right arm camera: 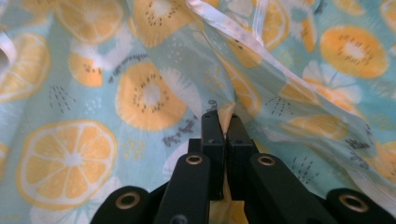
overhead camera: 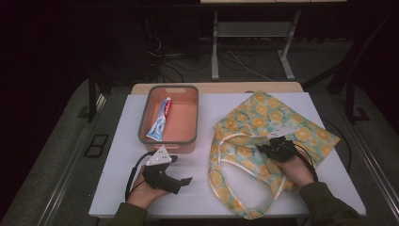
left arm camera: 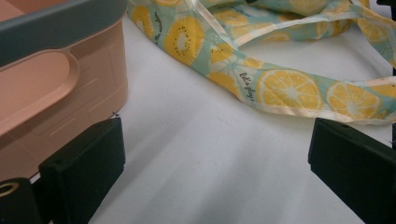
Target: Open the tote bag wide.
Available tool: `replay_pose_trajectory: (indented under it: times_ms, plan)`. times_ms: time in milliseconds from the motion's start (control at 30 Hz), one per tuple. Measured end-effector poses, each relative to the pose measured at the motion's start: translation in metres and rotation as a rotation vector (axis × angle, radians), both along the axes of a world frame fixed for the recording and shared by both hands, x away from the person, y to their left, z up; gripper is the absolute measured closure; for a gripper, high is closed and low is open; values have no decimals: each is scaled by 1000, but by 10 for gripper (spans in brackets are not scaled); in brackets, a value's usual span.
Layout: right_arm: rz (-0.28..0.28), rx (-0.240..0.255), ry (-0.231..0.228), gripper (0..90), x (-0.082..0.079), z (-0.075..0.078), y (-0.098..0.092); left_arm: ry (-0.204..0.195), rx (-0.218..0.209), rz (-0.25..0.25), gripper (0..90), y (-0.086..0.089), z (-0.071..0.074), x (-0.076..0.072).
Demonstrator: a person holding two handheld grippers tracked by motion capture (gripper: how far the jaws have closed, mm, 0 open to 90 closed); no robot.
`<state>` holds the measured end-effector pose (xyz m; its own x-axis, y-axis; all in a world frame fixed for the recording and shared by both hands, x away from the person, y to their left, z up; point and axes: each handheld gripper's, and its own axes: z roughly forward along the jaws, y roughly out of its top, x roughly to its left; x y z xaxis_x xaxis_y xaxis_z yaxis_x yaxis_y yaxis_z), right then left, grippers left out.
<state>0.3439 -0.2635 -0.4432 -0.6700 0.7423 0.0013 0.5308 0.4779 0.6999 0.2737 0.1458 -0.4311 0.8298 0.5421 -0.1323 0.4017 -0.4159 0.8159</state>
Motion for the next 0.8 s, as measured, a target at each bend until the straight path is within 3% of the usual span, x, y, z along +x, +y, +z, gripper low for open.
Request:
replay_pose_trajectory:
  times_ms: [233, 500, 800]
  plan:
    - [-12, 68, -71, 890, -1, 24, -5, 1, 1, 0, 24, 0, 0, 0]
    - [-9, 148, -122, 891, 1, 46, -6, 0, -1, 0, 24, 0, 0, 0]
    - [0, 161, -119, 890, 0, 46, -8, -1, -3, -11, 24, 1, 0, -1]
